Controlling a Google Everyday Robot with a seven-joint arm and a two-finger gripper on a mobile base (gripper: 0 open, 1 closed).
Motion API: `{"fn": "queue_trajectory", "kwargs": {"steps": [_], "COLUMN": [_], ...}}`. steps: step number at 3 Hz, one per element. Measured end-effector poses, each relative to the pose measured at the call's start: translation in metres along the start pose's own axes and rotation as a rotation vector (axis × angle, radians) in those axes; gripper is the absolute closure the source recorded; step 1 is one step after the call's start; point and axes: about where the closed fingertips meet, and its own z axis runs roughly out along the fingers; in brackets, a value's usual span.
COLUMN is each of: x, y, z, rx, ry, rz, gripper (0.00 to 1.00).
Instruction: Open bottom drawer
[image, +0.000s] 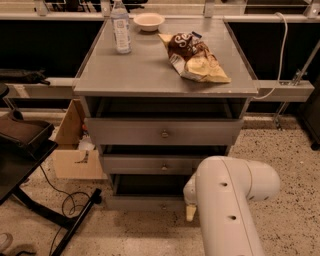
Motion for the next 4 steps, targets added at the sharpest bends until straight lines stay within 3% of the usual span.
{"fn": "queue_trajectory", "kwargs": {"steps": [1,2,3,4], "x": [0.0,0.0,-0.003,-0.005], "y": [0.0,0.0,0.042,0.056], "z": [0.0,0.0,-0.004,-0.008], "rx": [0.0,0.0,-0.094,-0.132], "ry": [0.0,0.0,0.018,0.027], "rz": [0.0,0.0,0.039,0.054], "gripper": [0.0,0.18,0.49,0.72]}}
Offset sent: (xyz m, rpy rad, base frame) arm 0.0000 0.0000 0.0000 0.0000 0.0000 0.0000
